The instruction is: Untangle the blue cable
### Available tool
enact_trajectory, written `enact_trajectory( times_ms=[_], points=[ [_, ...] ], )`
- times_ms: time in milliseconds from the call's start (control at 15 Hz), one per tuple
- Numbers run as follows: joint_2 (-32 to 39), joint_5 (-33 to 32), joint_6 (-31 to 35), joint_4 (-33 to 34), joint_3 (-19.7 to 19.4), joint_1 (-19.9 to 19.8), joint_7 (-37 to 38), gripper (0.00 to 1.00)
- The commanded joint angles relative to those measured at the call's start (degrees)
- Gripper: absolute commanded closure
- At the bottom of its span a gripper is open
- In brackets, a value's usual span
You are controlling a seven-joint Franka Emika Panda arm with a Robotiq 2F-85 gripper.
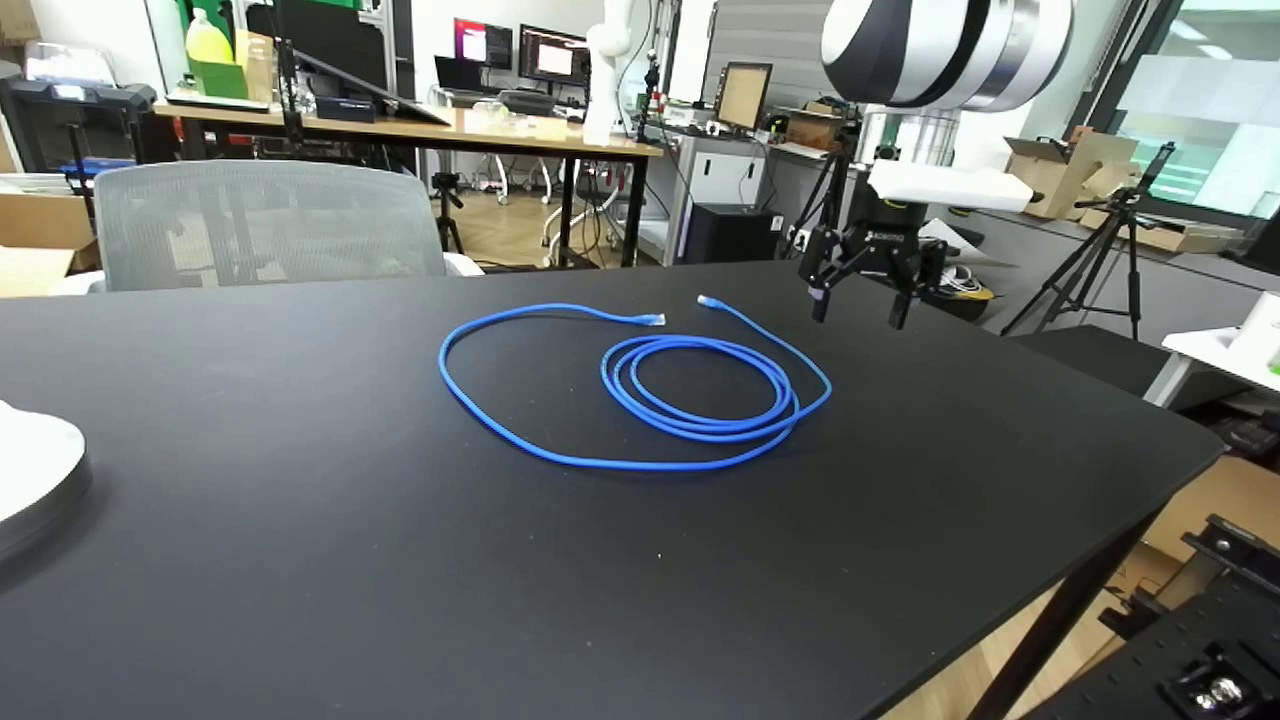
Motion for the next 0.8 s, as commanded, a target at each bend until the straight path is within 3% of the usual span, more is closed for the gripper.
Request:
enact_trajectory(
  times_ms=[0,467,533,600,733],
  points=[
    [4.29,0.61,-0.85,5.25,0.87,-0.02,3.45,0.00],
    [9.62,0.47,-1.01,9.87,1.63,0.55,5.35,0.00],
    [10.01,0.58,-0.93,10.22,1.69,0.55,5.48,0.25],
    [10.35,0.49,-0.77,10.47,1.63,0.65,5.64,0.26],
    [10.89,0.50,-0.73,10.95,1.58,0.69,5.89,0.40]
  ],
)
